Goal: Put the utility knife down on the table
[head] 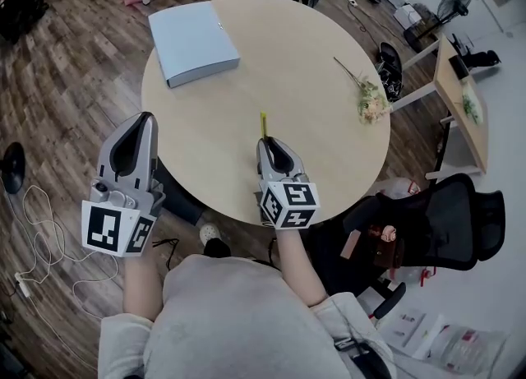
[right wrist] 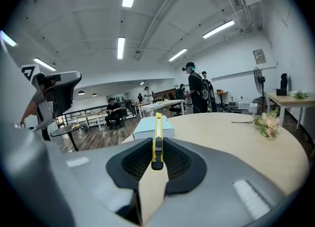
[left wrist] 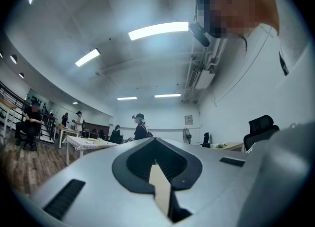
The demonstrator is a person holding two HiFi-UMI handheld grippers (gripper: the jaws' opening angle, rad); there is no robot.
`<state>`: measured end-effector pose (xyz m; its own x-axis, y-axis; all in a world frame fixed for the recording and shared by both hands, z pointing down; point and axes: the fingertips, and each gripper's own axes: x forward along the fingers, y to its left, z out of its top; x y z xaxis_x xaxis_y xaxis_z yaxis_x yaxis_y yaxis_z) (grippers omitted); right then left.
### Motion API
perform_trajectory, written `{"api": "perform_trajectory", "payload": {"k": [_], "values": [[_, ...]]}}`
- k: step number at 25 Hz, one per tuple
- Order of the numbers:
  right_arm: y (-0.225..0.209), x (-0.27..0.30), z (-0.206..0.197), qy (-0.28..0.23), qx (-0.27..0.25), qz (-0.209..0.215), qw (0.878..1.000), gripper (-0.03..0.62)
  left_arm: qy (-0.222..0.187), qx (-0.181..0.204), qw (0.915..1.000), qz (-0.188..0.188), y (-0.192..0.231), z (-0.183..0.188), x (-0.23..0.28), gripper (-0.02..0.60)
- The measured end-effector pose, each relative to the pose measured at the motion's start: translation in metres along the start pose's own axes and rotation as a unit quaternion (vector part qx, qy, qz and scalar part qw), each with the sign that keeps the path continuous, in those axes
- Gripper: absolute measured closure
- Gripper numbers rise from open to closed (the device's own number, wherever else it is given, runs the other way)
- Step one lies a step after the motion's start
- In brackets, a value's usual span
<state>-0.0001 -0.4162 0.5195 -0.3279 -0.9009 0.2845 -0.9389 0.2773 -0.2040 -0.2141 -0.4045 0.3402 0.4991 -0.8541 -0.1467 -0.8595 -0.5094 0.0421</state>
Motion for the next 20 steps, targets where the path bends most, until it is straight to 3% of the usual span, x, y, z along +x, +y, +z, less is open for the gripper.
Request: {"api": "perform_trajectory", "payload": {"k": [20], "values": [[-0.026,0.018,-0.117,0.154,-0.002,-0.024,0.988,0.519,0.012,-0.004,0.9998,0.015,0.009,-0.008,-0.004,0.574]]}}
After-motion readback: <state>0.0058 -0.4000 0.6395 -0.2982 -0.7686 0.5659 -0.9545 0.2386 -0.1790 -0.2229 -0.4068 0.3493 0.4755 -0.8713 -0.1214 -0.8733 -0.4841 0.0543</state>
